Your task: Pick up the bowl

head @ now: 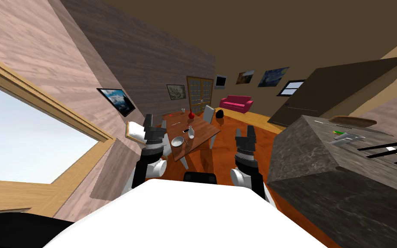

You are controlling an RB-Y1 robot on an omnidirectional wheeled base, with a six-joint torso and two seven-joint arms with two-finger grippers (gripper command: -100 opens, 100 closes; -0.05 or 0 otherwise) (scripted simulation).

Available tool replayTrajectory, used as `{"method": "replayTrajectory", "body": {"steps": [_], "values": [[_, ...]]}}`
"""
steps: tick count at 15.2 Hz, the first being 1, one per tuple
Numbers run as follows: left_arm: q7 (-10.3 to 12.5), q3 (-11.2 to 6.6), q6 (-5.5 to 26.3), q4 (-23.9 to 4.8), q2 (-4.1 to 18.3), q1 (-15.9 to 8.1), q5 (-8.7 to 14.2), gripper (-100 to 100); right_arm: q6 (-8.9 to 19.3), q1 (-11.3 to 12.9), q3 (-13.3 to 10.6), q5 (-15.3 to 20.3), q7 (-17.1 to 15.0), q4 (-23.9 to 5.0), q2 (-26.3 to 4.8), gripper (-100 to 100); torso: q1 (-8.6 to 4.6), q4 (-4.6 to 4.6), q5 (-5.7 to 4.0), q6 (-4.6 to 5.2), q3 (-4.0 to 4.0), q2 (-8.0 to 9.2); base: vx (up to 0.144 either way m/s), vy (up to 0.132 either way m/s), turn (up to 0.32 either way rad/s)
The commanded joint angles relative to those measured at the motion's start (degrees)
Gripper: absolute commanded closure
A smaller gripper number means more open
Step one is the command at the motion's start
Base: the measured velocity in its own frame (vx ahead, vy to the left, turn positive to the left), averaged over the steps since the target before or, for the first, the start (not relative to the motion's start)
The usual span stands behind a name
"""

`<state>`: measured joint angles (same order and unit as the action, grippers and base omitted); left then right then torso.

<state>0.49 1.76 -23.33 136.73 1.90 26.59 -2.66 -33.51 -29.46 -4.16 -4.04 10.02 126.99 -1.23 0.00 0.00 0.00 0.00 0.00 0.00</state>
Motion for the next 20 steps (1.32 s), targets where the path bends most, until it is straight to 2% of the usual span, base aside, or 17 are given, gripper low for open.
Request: {"method": "replayTrajectory", "body": {"steps": [1, 5, 10, 13, 14, 15, 17, 18, 19, 20], "values": [[0.1, -0.51, 1.5, -0.4, 2.3, 0.1, 0.4, -100, 0.0, 0.0, 0.0, 0.0, 0.0, 0.0, 0.0, 0, 0.00, 0.00, 0.00, 0.00, 0.00, 0.00, 0.001, 0.003, -0.076], [0.3, -2.33, 6.5, -1.9, 5.6, 0.2, 1.8, -100, 0.0, 0.0, 0.0, 0.0, 0.0, 0.0, 0.0, 0, 0.10, 0.00, 0.02, 0.03, 0.00, 0.00, 0.001, 0.016, -0.167], [0.4, -3.66, 10.9, -3.0, 7.0, 0.4, 2.9, -100, 0.0, 0.0, 0.0, 0.0, 0.0, 0.0, 0.0, 0, 0.10, 0.00, 0.02, 0.01, 0.00, 0.00, 0.000, 0.020, -0.112], [0.6, -5.21, 14.6, -4.3, 8.1, 0.6, 4.1, -100, 0.0, 0.0, 0.0, 0.0, 0.0, 0.0, 0.0, 0, 0.09, -0.01, 0.02, 0.01, -0.01, -0.01, 0.000, 0.017, -0.135], [0.6, -5.21, 15.5, -4.3, 8.1, 0.6, 4.1, -100, 0.0, 0.0, 0.0, 0.0, 0.0, 0.0, 0.0, 0, 0.10, 0.00, 0.02, 0.02, -0.01, -0.01, -0.003, 0.018, -0.139], [0.7, -6.07, 17.1, -5.0, 8.5, 0.7, 4.8, -100, 0.0, 0.0, 0.0, 0.0, 0.0, 0.0, 0.0, 0, 0.10, 0.00, 0.02, 0.02, -0.01, -0.01, -0.003, 0.016, -0.229], [0.7, -6.07, 18.0, -5.0, 8.5, 0.7, 4.8, -100, 0.0, 0.0, 0.0, 0.0, 0.0, 0.0, 0.0, 0, 0.10, 0.00, 0.02, 0.01, 0.00, 0.00, -0.003, 0.018, -0.089], [0.8, -6.97, 20.0, -5.7, 8.9, 0.8, 5.5, -100, 0.0, 0.0, 0.0, 0.0, 0.0, 0.0, 0.0, 0, 0.09, 0.00, 0.02, -0.01, 0.00, 0.00, -0.003, 0.012, -0.102], [0.8, -6.97, 20.7, -5.7, 8.9, 0.8, 5.5, -100, 0.0, 0.0, 0.0, 0.0, 0.0, 0.0, 0.0, 0, 0.08, 0.00, 0.02, 0.01, 0.00, 0.00, -0.004, 0.013, -0.134], [0.9, -7.92, 22.1, -6.5, 9.3, 0.9, 6.2, -100, 0.0, 0.0, 0.0, 0.0, 0.0, 0.0, 0.0, 0, 0.08, 0.00, 0.02, 0.01, 0.00, 0.00, -0.006, 0.014, -0.193]]}}
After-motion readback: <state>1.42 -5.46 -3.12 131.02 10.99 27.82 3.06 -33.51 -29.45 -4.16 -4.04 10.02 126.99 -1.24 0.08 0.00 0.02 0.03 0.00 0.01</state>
